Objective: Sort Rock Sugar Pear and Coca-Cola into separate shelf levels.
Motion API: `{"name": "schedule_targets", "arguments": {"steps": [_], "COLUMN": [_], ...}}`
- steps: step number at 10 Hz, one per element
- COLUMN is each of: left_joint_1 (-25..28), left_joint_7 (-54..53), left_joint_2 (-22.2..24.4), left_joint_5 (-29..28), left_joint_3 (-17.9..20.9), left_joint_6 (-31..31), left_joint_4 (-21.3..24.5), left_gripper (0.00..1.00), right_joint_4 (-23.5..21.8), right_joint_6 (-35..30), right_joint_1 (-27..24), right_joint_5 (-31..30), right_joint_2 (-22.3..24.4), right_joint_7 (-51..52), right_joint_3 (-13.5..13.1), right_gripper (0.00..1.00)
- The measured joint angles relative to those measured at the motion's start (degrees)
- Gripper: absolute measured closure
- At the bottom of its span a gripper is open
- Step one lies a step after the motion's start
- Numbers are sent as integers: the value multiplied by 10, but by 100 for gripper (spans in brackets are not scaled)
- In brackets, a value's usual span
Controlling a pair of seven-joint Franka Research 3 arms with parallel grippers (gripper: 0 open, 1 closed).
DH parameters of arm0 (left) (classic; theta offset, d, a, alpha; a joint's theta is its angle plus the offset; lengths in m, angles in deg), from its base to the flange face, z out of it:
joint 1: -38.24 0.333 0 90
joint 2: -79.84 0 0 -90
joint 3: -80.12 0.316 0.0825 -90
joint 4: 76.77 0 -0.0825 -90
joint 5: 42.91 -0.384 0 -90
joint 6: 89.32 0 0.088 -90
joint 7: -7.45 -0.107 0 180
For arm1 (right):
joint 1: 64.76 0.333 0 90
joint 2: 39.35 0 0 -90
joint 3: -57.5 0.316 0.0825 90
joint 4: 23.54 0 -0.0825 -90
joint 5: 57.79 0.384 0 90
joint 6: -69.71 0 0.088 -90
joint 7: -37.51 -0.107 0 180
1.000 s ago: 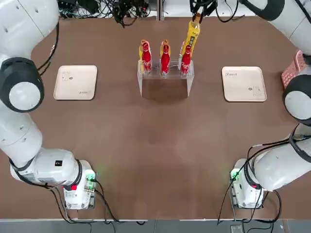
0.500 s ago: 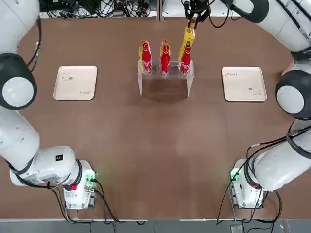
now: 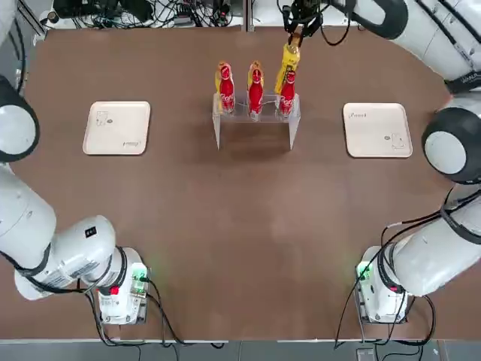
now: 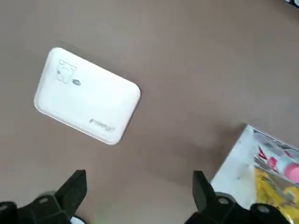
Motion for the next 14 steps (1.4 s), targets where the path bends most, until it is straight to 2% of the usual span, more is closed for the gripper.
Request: {"name": "schedule_targets", "arguments": {"steps": [4, 7, 9, 11, 14], "left_joint_1": [47, 93, 98, 97, 99], "left_joint_7": [-101, -172, -220, -225, -232], "left_joint_2": [-19, -21, -17, 1, 16], "left_joint_5": [8, 36, 33, 27, 27], "left_joint_3": [2, 2, 2, -1, -1], "left_joint_6": [1, 2, 2, 1, 0], "left_joint_4": [4, 4, 2, 1, 1], "left_gripper": [0, 0, 0, 0, 0], "right_joint_4": [-31, -49, -55, -71, -72], "right_joint_6": [25, 48, 57, 71, 70], "right_joint_1": [8, 20, 23, 25, 26], "right_joint_5": [-2, -4, -6, -10, -10], "right_joint_2": [-5, -8, -10, -11, -11], "right_joint_7": [-8, -16, -19, -20, -30], "right_joint_3": [0, 0, 0, 0, 1], "right_gripper": [66, 66, 66, 66, 64]}}
